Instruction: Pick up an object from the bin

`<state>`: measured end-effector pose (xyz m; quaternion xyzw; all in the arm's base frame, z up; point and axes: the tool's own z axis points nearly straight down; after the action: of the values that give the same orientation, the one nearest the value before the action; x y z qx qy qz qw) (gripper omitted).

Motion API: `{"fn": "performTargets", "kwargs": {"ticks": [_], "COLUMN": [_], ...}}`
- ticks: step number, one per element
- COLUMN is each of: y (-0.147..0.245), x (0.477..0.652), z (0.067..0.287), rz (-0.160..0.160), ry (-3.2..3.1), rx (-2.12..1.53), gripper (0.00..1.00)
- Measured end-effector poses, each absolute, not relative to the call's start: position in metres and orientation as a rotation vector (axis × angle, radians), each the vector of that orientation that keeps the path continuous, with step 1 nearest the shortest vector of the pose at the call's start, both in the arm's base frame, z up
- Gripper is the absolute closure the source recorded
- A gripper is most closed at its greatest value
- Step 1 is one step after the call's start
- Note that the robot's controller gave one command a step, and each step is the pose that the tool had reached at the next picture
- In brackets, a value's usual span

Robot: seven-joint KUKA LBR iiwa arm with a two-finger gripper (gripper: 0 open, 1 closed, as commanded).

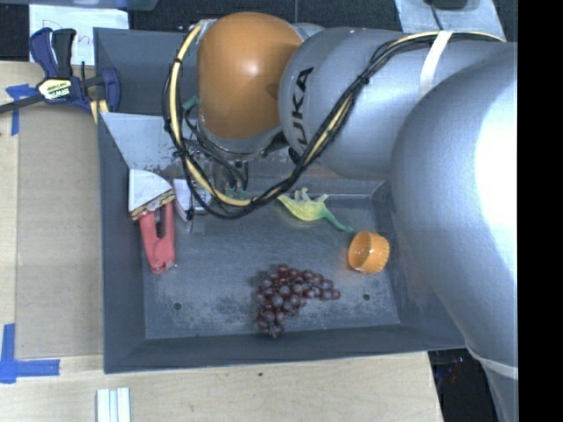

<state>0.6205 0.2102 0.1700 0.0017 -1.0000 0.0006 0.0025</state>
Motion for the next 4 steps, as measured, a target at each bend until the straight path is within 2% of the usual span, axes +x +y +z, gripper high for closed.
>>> {"fn": "performTargets", "kwargs": {"ticks": [1,2,3,4], "y": [0.209,0.228,0.235,0.231], "x": [0.622,0.629,0.624,0.615], "z": [0.176,0.086,0.109,0.107], "rz": [-0.002,-0.001,-0.001,0.002], "ry": [-3.145,-3.085,-3.075,-2.897], "rx": [0.000,0.629,0.679,1.241], "gripper": [0.00,0.00,0.00,0.00]}}
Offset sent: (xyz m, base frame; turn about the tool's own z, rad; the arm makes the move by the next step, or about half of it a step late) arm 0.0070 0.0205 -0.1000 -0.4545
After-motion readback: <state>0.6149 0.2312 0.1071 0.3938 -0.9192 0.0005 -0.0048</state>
